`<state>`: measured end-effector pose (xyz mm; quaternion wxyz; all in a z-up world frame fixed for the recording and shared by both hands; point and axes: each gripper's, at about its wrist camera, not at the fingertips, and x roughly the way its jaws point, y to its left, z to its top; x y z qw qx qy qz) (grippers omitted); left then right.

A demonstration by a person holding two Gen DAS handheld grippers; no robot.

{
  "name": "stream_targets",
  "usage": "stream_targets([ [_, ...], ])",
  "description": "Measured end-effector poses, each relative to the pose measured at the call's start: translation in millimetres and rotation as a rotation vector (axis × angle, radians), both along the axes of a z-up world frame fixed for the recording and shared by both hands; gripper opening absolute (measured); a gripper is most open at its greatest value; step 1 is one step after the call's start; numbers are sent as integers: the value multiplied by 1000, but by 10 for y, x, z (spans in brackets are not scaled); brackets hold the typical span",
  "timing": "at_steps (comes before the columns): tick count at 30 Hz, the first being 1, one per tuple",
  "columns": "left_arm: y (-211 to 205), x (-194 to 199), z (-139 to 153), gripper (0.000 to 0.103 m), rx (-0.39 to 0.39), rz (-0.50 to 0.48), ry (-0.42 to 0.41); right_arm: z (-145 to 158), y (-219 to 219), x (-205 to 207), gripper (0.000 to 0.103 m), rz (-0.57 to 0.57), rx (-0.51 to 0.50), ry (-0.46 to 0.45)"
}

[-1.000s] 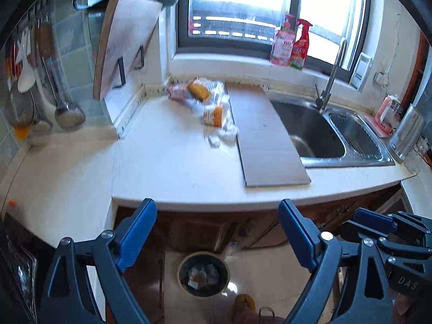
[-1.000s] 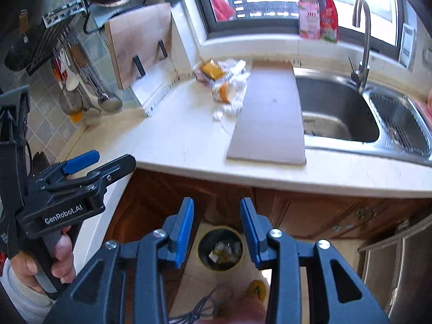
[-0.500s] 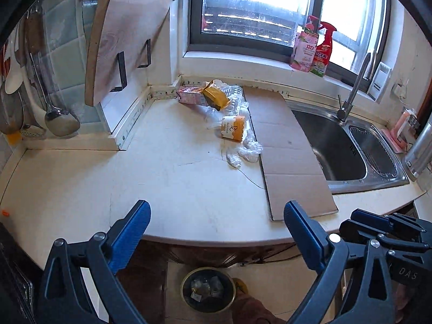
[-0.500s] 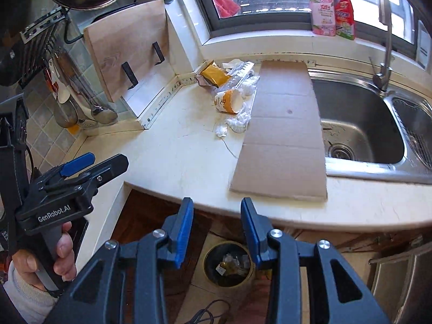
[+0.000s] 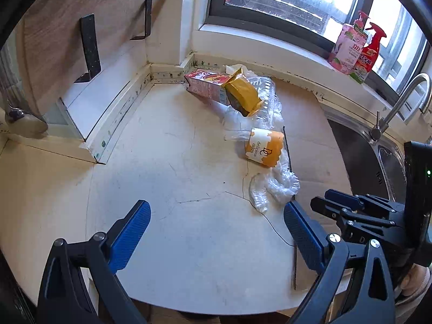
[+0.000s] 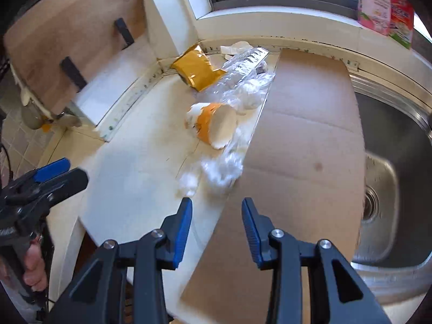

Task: Collect trash
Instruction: 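Raise both tools back toward the trash on the counter, then grasp the paper cake cup with the left tool while the right tool grasps plastic wrap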

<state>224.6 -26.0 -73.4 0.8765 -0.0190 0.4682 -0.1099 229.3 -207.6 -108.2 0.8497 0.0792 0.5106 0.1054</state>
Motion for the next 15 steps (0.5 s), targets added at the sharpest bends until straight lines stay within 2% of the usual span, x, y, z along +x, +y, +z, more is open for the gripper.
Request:
stream_targets([
  [7,55,377,-139,98,-19,58,38,-277,246,454,38,122,-65,27],
  [11,37,437,-110,98,-23,61,23,-409,427,463,38,210,-123,23],
  [14,-6,455,-89,98,-17,61,19,-446,502,415,38,244,-169,-18],
  [15,-18,454,-82,98,-19,59,20,-445,512,402,28,253,-165,-24],
])
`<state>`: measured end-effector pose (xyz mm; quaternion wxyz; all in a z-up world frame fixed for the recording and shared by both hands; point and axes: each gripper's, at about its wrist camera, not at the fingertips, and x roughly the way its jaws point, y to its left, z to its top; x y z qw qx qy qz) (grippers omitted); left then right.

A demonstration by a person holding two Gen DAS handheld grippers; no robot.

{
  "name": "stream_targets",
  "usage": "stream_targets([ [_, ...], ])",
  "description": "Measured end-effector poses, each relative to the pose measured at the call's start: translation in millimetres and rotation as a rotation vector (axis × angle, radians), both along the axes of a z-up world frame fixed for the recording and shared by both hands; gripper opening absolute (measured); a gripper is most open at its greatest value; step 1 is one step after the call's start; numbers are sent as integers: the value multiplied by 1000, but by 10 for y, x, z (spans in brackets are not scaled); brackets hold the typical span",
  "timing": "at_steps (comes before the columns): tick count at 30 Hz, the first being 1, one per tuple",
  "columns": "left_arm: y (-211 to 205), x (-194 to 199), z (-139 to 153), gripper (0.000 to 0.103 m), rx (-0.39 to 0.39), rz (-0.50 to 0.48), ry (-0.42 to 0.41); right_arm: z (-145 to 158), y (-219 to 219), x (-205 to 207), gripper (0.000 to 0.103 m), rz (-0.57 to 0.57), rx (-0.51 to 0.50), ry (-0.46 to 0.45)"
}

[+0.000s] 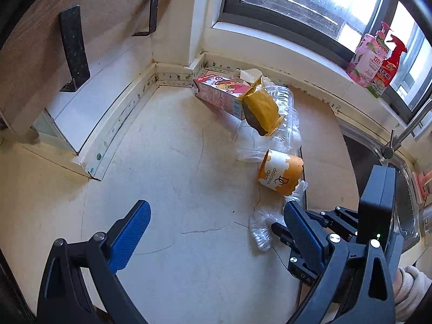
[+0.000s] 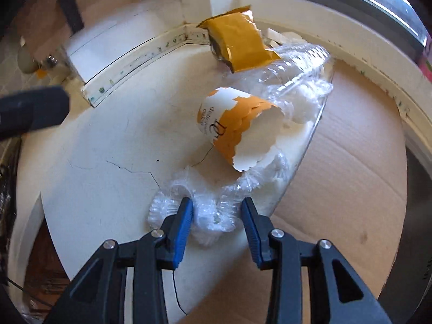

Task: Collect trash
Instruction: 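Grasp the paper cake cup with the left tool while the right tool grasps plastic wrap, then carry the cake cup and plastic wrap down over the black bin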

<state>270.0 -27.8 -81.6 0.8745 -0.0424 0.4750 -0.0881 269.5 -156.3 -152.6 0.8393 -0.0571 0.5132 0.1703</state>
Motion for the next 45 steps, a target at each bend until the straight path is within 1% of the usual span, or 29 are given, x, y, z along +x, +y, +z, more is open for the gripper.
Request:
stream_targets([
  [2,-35,-3,11,98,-1,-3,-2,3,10,-19,16,22,27,13],
  [3,-61,-7,17,98,0,-9,-4,13,3,-34,13,29,46,24],
  [5,-110,-12,24,98,1,-23,-4,66,-39,-76,11,26,80,36],
  [8,-217,4,21,99,-8,-71,4,220,-165,-162,11,9,136,33],
  [9,-268,26,8,102,-6,-92,12,276,-228,-199,11,2,162,36],
  [14,-539,191,-125,102,24,-200,40,451,-552,-286,11,-58,216,30],
  [17,-736,327,-255,102,73,-310,45,463,-784,-288,11,-111,260,40],
  [20,-872,471,-416,102,129,-415,21,402,-979,-235,11,-156,305,50],
  [22,-909,587,-531,102,140,-444,15,337,-1063,-187,11,-182,334,54],
  [24,-901,698,-621,102,116,-451,24,265,-1123,-151,11,-200,367,60],
  [25,-887,753,-663,102,91,-452,31,220,-1129,-115,11,-206,378,66],
  [29,-841,878,-759,102,18,-456,52,93,-1163,-55,11,-224,403,85],
  [31,-850,889,-762,85,-6,-458,46,65,-1158,-48,11,-231,411,97],
  [32,-868,899,-769,58,-15,-466,50,76,-1150,-59,11,-230,410,99],
  [33,-893,903,-778,49,-23,-472,63,98,-1139,-68,11,-226,407,98],
  [35,-930,859,-758,46,-24,-458,49,159,-1125,-115,11,-217,398,91],
  [36,-944,817,-729,42,-24,-458,38,193,-1113,-138,11,-213,392,88],
  [39,-963,591,-572,42,9,-434,4,261,-1092,-170,11,-219,394,101],
  [40,-938,483,-499,42,0,-423,-8,298,-1079,-183,11,-221,395,97],
  [43,-831,165,-302,42,-4,-370,-20,513,-1007,-294,11,-213,381,54],
  [45,-735,-25,-202,42,-30,-337,-6,679,-944,-405,11,-199,370,18],
])
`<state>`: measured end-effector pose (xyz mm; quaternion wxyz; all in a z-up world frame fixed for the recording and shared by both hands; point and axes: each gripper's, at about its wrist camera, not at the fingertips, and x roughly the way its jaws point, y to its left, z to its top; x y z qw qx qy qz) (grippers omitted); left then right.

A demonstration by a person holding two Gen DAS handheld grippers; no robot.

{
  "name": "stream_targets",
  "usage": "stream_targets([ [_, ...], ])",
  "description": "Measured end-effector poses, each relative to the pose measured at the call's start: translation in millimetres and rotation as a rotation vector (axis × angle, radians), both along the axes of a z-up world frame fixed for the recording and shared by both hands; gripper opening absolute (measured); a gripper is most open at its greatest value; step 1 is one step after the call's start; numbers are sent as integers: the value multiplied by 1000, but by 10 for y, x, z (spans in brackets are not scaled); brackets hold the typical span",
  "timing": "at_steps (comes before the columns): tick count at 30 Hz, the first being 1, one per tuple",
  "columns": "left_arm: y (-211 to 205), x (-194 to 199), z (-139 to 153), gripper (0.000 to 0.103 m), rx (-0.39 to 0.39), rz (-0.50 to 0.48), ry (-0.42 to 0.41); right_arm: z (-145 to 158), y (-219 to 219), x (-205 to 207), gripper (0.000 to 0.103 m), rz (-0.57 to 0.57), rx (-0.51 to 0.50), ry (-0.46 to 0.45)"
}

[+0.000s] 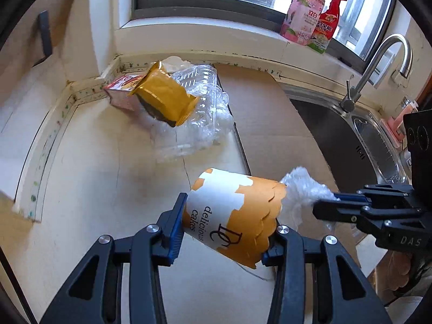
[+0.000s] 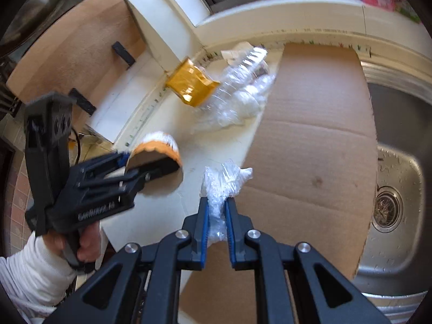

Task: Collect trash
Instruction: 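Carry the cake cup and plastic wrap down over the black bin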

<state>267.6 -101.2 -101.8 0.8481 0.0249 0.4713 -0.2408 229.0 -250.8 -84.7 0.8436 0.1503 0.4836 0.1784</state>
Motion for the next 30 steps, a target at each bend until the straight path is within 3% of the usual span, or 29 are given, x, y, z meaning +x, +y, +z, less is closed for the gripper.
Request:
stream_targets([
  [6,306,-750,276,42,-26,-26,-7,357,218,-560,11,-4,-40,-89],
  [11,593,-1336,387,42,2,-35,-28,342,517,-1052,11,-18,-22,-81],
  [18,1131,-2020,538,42,-6,38,-68,332,921,-1885,11,-26,-49,-85],
  [24,1298,-2525,478,42,-7,60,-49,247,1048,-2504,11,-39,-49,-50],
  [30,1267,-2960,176,42,9,73,24,64,1121,-2915,11,-22,-73,11],
])
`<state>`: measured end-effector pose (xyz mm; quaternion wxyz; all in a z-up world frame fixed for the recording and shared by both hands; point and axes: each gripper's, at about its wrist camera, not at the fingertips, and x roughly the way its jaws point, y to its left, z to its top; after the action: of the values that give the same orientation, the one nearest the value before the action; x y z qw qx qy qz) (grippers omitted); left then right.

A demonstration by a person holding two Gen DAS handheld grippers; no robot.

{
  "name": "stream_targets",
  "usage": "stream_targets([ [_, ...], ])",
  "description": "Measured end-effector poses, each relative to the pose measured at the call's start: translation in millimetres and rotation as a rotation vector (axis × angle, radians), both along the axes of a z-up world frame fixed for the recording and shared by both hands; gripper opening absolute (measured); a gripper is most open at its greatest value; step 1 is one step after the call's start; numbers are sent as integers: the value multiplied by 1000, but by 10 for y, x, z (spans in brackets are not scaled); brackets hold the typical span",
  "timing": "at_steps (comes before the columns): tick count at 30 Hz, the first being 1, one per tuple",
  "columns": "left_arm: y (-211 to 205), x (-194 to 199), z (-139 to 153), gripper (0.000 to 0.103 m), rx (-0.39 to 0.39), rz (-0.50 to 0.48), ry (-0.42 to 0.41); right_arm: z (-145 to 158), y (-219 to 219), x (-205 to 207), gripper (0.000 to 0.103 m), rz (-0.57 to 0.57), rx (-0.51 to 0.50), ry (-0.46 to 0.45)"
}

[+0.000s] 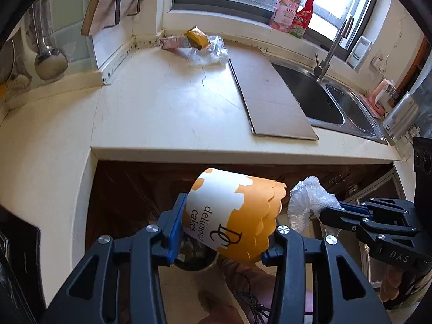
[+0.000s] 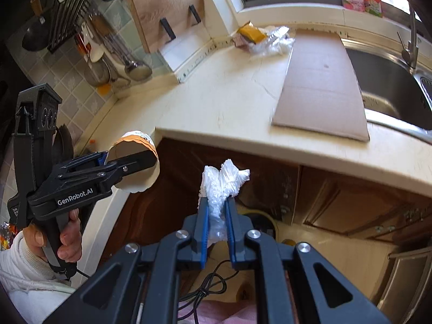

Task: Collect trash
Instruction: 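Carry the cake cup and plastic wrap down over the black bin, then open both tools to drop the cup and wrap into the bin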

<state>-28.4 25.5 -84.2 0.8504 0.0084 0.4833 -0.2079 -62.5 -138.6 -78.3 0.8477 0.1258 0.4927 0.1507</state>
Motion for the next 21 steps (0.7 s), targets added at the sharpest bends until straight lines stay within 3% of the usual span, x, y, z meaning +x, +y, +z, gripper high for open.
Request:
stream_targets([
  [5,-22,-188,-250,42,26,20,50,-232,-103,-103,11,-7,3,70],
  [11,-6,-211,-944,42,51,94,169,-1009,-137,-10,12,14,-11,233],
  [15,93,-152,-1856,43,69,179,295,-1893,-60,113,12,41,-17,363],
  [21,231,-23,-3155,43,80,279,415,-3092,143,392,12,53,-42,460],
])
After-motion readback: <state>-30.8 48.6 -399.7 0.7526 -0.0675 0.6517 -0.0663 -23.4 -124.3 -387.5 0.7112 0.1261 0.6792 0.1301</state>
